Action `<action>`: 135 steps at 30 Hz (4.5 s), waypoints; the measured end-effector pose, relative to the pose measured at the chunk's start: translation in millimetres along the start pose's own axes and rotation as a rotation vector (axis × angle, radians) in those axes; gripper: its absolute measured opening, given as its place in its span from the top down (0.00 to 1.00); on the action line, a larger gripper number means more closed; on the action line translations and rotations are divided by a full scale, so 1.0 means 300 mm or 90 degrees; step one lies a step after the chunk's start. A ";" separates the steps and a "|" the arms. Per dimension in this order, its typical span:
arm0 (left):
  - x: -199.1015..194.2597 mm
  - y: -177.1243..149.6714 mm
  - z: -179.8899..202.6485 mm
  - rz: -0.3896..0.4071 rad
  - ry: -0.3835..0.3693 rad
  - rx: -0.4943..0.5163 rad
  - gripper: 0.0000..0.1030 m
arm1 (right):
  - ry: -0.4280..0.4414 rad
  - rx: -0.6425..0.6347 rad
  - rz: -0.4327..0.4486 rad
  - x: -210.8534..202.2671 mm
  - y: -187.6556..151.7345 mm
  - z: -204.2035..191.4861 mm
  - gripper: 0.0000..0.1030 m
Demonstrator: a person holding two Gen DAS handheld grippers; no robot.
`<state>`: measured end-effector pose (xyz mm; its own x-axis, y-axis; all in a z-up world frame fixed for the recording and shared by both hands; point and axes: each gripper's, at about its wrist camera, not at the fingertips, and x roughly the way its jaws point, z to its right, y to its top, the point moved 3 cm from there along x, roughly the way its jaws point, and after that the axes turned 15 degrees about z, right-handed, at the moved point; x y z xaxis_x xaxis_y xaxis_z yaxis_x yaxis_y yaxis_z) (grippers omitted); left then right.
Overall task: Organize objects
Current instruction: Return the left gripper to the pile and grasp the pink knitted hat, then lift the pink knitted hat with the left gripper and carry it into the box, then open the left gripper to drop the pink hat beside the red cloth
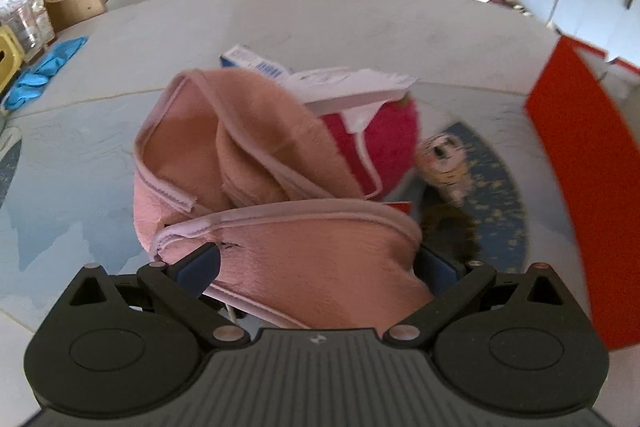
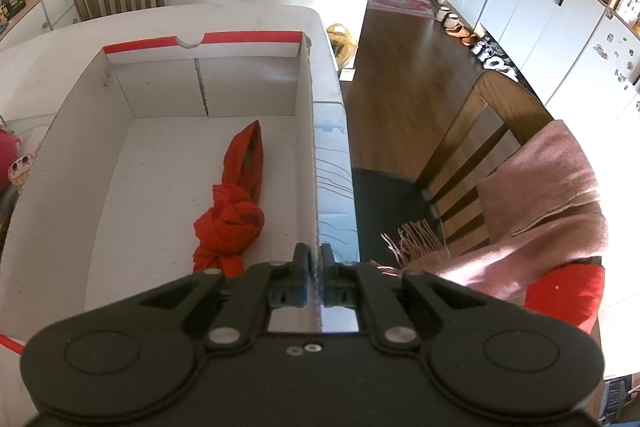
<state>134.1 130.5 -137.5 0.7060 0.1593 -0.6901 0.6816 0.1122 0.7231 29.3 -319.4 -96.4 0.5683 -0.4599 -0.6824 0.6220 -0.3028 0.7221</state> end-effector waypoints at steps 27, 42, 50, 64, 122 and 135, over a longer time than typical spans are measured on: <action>-0.063 -0.007 -0.054 0.039 0.029 0.016 0.79 | 0.005 0.001 0.002 -0.001 -0.001 0.002 0.96; -0.324 0.142 -0.158 0.135 -0.018 -0.031 0.82 | 0.010 0.004 0.005 -0.003 0.002 0.003 0.96; -0.451 0.251 -0.123 0.198 -0.065 -0.018 0.82 | 0.014 0.008 0.007 -0.005 0.004 0.009 0.96; -0.594 0.432 0.076 0.289 -0.194 0.034 0.82 | 0.018 0.013 0.010 -0.006 0.006 0.015 0.98; 0.041 0.138 1.015 -0.080 -0.320 0.322 0.82 | 0.067 0.000 0.012 -0.004 0.000 0.049 0.98; -0.003 0.117 0.963 -0.081 -0.342 0.296 0.33 | 0.060 0.002 0.011 -0.002 -0.002 0.045 0.98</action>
<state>213.1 -149.1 -120.0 0.5311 -0.3442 -0.7742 0.6925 -0.3501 0.6308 21.2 -330.2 -95.0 0.6269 -0.3841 -0.6779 0.6107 -0.2981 0.7336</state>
